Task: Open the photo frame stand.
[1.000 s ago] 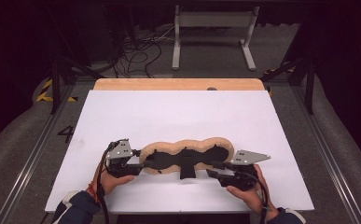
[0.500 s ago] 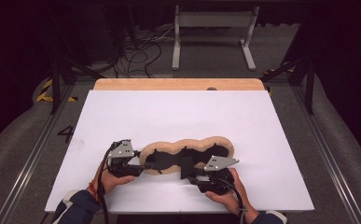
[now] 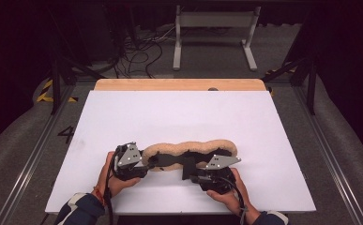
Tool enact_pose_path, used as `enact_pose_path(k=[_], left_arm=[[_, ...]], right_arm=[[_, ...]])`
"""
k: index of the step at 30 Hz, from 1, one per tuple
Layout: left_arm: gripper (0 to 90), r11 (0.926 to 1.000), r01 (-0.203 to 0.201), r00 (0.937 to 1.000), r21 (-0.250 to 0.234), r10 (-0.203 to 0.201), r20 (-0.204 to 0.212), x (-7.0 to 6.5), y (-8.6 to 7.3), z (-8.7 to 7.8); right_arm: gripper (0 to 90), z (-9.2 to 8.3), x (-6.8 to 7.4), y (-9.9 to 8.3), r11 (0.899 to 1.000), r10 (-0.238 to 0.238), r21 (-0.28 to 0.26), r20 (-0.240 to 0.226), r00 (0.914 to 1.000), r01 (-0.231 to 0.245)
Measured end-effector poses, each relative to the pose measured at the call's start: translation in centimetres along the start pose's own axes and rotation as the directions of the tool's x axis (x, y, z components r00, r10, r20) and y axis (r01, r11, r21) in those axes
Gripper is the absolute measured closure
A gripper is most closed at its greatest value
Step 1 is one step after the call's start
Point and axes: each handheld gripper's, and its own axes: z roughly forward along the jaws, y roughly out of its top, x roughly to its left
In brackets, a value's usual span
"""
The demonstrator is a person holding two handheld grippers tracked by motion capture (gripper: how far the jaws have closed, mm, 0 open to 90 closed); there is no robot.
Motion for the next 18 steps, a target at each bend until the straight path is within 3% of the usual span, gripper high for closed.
enact_pose_path(k=[7,13,18], left_arm=[[51.1,0.9998,-0.019,0.9983,0.004,0.020,-0.056,0.3,0.3,0.5],[52.9,0.9997,-0.012,0.9998,-0.020,0.012,-0.019,0.5,-0.1,0.2],[53.3,0.9993,-0.017,0.9999,-0.032,0.017,-0.001,0.2,-0.3,-0.1]], right_arm=[[72.2,0.2,-0.8,0.2,1.000,0.006,-0.006,0.036,0.9993,-0.006],[67.1,0.1,-0.7,0.1,1.000,-0.028,-0.003,0.041,0.9988,0.028],[62.9,-2.1,-0.5,-0.1,0.996,-0.080,-0.035,0.067,0.9945,0.083]])
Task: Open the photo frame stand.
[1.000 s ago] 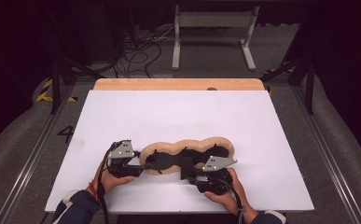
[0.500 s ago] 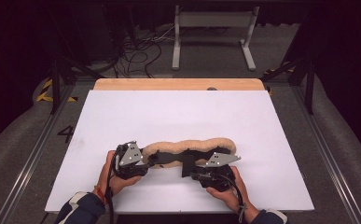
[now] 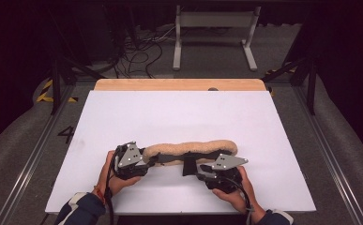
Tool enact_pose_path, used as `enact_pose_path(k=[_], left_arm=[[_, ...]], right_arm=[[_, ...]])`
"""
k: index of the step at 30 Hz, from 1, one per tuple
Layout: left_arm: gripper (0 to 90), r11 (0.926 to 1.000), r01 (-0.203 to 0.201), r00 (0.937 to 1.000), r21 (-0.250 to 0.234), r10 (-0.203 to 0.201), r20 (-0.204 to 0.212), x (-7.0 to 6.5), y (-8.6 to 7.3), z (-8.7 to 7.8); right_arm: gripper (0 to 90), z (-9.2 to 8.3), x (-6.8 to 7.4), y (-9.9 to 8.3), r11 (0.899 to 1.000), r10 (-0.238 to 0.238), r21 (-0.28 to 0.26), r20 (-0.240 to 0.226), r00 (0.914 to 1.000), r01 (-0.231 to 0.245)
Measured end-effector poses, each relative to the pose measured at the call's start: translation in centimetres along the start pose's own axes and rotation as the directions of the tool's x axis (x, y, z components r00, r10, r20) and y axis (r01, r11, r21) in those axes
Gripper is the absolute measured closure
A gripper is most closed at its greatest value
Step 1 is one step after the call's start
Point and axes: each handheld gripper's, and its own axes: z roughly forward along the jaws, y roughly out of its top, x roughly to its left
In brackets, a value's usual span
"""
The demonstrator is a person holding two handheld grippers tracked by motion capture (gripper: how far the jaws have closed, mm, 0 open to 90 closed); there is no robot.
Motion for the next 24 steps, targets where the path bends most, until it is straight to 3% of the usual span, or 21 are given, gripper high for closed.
enact_pose_path(k=[7,13,16,20,24], left_arm=[[53.0,0.9999,0.009,0.9999,-0.005,-0.009,0.015,-0.1,-0.2,-0.2],[53.1,0.9999,0.011,0.9996,-0.004,-0.011,0.026,-0.2,-0.2,-0.4],[53.2,1.0000,0.009,0.9993,-0.001,-0.009,0.036,-0.3,-0.3,-0.6],[53.3,1.0000,0.007,0.9994,0.001,-0.007,0.035,-0.4,-0.3,-0.7],[53.6,0.9999,0.011,0.9991,-0.003,-0.010,0.040,-0.3,-0.4,-0.9]], right_arm=[[61.6,-4.0,-0.6,-0.4,0.998,-0.027,-0.062,0.066,0.9975,0.031],[59.3,-5.9,-1.4,-1.2,0.997,-0.030,-0.072,0.117,0.9926,0.039],[53.7,-7.2,-2.1,-2.0,0.995,-0.028,-0.087,0.173,0.9845,0.043],[50.1,-7.7,-3.8,-2.8,0.995,0.043,-0.095,0.202,0.9784,-0.024],[49.1,-7.4,-4.3,-2.8,0.995,0.053,-0.095,0.213,0.9757,-0.033]])
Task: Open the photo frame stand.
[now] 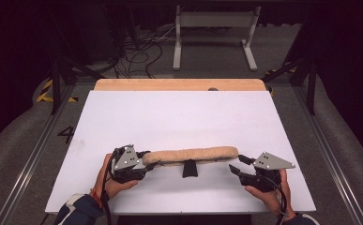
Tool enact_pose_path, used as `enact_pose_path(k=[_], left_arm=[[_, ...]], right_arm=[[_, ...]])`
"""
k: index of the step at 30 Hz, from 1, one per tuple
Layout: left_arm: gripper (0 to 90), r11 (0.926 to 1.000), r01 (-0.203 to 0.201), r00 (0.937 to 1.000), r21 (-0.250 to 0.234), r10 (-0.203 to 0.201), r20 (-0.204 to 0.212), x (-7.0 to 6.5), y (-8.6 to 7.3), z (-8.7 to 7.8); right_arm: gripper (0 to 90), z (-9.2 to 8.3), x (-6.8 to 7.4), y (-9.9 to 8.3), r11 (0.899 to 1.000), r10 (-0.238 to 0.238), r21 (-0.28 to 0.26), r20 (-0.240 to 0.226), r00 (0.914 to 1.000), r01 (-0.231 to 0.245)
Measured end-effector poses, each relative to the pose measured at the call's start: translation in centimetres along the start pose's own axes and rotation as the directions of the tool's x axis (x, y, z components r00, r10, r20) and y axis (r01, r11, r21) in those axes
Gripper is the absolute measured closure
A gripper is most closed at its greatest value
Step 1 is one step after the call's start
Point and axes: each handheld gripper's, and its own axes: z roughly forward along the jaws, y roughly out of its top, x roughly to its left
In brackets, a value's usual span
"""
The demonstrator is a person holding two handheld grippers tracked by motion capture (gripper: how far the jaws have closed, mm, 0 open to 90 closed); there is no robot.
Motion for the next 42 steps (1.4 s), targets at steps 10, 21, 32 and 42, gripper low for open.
enact_pose_path(k=[10,21,32,42], left_arm=[[54.1,1.0000,-0.002,0.9999,-0.002,0.003,0.010,0.1,-0.1,0.0],[54.4,0.9999,-0.011,0.9992,-0.007,0.011,0.037,0.5,-0.1,0.3],[55.3,0.9999,-0.012,0.9995,-0.008,0.013,0.029,0.3,-0.2,0.0],[55.5,0.9996,-0.020,0.9992,-0.020,0.020,0.034,0.3,-0.1,-0.3]], right_arm=[[49.4,0.9,-0.9,-0.4,0.999,0.047,-0.001,-0.014,0.9988,-0.047],[46.2,2.0,-1.6,-0.1,0.998,0.050,0.043,0.021,0.9985,-0.051],[43.6,2.3,-1.1,0.5,0.999,0.039,0.014,0.028,0.9988,-0.039],[53.6,1.9,-1.4,0.6,1.000,0.026,0.001,0.025,0.9994,-0.026]])
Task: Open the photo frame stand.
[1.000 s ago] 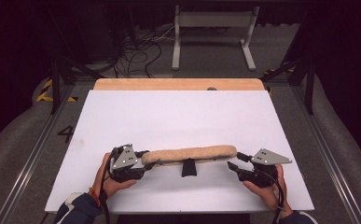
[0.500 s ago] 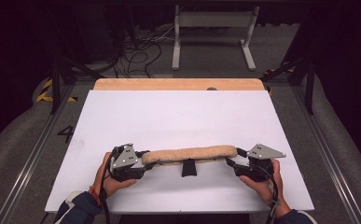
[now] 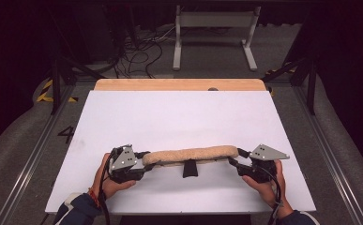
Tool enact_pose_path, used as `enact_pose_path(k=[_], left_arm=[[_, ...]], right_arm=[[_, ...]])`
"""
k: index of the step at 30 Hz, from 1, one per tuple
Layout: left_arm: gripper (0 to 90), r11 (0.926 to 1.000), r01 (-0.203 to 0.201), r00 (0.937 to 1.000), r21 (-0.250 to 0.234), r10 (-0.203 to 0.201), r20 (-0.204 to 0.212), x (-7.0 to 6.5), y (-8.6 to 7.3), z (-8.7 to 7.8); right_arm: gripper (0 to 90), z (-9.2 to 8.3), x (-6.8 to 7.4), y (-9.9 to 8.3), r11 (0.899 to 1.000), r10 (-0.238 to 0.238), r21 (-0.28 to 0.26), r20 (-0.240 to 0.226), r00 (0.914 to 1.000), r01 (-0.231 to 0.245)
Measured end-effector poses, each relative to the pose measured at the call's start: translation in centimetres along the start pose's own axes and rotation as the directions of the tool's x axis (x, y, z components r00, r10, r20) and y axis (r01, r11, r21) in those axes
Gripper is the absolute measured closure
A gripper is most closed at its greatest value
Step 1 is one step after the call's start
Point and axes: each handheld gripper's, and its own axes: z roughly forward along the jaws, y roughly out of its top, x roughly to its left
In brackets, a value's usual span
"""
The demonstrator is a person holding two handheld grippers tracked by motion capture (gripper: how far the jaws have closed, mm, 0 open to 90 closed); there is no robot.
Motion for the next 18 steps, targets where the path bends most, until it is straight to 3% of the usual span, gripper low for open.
enact_pose_path(k=[18], left_arm=[[57.4,0.9999,-0.016,0.9997,0.003,0.016,0.020,-0.07,-0.03,-0.07]], right_arm=[[54.9,0.40,-0.10,0.01,1.000,0.008,0.008,0.018,0.9998,-0.008]])
